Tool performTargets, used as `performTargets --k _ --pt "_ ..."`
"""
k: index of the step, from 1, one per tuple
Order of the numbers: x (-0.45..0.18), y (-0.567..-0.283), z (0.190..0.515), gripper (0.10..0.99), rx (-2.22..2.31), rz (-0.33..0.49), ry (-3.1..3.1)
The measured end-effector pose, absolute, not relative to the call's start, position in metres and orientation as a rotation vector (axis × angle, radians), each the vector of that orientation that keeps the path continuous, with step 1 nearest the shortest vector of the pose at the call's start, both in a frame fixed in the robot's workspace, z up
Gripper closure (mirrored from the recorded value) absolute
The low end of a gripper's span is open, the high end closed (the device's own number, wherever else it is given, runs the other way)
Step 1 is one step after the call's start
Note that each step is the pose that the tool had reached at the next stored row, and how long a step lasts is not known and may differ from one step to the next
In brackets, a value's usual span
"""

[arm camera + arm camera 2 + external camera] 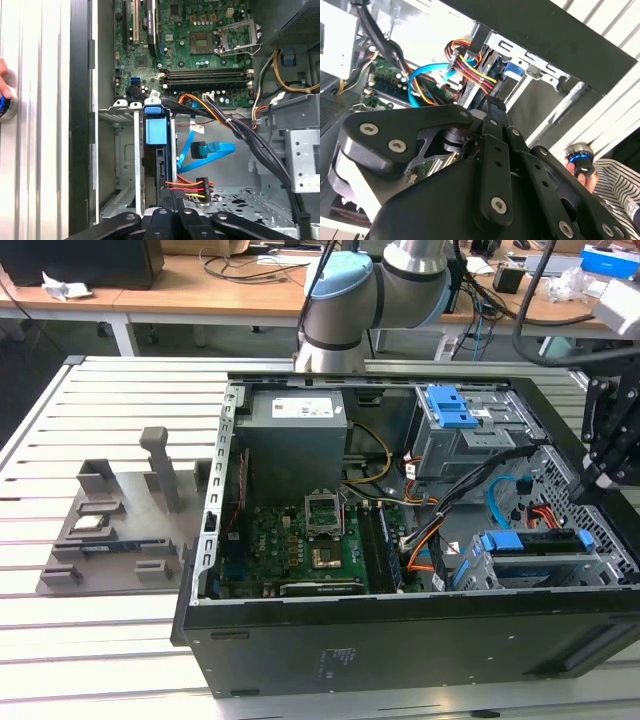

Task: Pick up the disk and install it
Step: 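Insert the first disk wire, then insert the second disk wire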

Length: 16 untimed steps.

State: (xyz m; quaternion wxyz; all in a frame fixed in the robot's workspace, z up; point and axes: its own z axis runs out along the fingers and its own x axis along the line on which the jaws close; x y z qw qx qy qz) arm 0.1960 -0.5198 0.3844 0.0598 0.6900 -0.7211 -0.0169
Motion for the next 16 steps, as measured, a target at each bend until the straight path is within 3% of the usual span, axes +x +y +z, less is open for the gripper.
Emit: performTargets --k 16 --pt "0.1934 -0.5164 0.3964 0.980 2.089 -0.051 -2.183"
